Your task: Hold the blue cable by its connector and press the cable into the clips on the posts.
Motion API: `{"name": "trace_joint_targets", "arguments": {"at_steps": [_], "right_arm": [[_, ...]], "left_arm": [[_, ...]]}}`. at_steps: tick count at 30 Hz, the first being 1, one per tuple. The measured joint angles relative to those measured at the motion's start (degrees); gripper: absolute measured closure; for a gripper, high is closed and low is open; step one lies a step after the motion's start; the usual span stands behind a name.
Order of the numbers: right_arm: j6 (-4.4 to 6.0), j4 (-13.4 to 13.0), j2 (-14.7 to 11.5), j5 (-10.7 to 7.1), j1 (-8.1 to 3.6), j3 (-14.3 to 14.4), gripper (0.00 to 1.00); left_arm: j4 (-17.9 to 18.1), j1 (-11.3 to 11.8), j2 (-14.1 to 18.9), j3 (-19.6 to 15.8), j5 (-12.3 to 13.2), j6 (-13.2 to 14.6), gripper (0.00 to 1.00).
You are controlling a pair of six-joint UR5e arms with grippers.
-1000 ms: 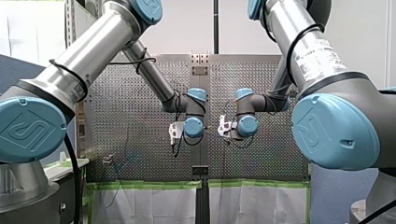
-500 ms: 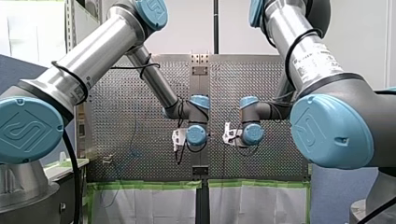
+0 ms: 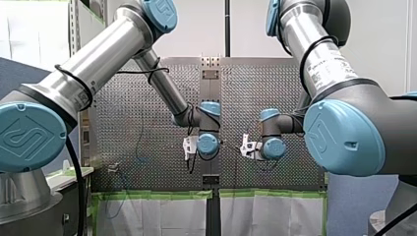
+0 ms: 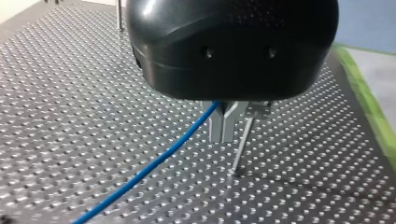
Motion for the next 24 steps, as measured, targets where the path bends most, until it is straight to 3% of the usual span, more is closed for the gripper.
{"name": "trace_joint_targets", "arguments": {"at_steps": [4,8,16,24], "right_arm": [[1.09,-0.97,0.04,-0.86,-0.82,0.05,1.0],[1.5,-1.75,0.08,-2.06,-1.59,0.14,1.0],[0.55,-2.41,0.17,-4.67,-2.58,-0.07,1.0],[0.5,-2.57,0.33,-7.72,-3.52,-0.22,1.0]], "left_arm": [[-0.87,-0.15,-1.7,0.5,0.5,0.02,0.98],[-2.23,-0.36,-3.63,2.02,0.75,0.05,0.98],[-4.5,-1.41,-6.01,5.94,0.68,-0.05,0.98],[-6.12,-2.12,-8.26,10.27,-0.07,-0.82,0.98]]}}
